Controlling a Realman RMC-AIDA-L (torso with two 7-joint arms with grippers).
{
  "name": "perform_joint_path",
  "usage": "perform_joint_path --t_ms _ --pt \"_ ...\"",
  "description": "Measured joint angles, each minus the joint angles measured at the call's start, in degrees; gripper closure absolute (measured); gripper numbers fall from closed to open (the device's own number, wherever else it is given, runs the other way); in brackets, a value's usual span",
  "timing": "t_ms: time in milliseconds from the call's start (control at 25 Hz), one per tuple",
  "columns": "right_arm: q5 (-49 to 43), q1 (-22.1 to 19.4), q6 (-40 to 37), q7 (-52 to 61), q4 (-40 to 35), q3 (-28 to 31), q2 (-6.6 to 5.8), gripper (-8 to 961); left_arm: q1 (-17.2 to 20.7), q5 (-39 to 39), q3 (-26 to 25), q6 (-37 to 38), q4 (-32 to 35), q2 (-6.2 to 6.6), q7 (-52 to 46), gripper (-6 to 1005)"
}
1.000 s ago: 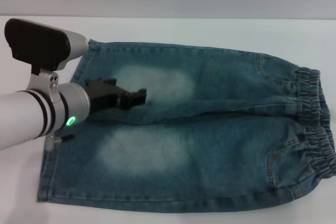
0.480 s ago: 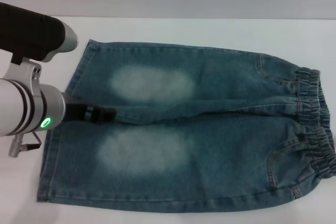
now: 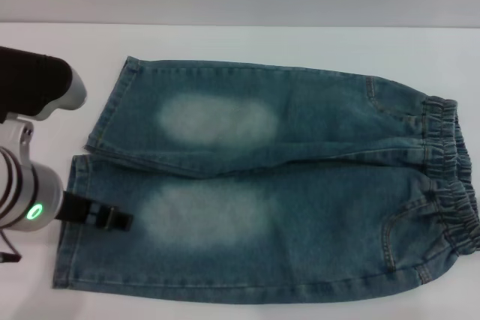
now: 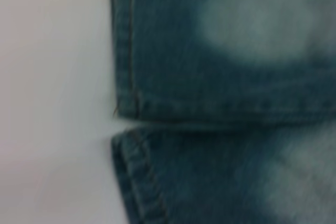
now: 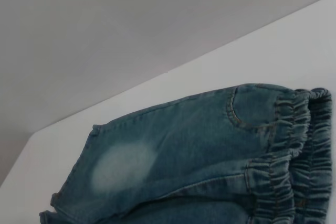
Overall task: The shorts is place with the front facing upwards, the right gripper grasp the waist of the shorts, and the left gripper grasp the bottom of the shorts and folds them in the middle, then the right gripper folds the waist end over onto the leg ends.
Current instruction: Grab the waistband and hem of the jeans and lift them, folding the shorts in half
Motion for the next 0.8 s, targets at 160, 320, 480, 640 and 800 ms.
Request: perform_joint_path --t_ms 160,320,480,640,800 --pt "0.32 0.23 0.57 0.01 -1.59 -0.04 -0.08 322 -0.78 0.14 -2.22 -4.33 0.37 0.15 -0.51 263" --pt "0.58 0.56 1.23 0.00 -2.89 -0.18 -0.23 322 -1.74 0.20 -2.87 -6.99 2.16 0.17 -1.17 270" --pt "0.66 0.81 1.71 -0.20 -2.96 -0.18 -0.33 322 -3.03 0.21 -2.38 -9.00 4.62 0.18 -2.16 277" --pt "0.67 0.84 2.09 -0.35 -2.97 -0.18 -0.35 322 -4.17 0.21 -2.03 -9.42 6.56 0.10 -2.46 284" --pt "0.67 0.70 2.32 -0.59 -2.97 -0.24 -0.36 322 -5.41 0.21 -1.89 -9.65 8.44 0.06 -2.61 291"
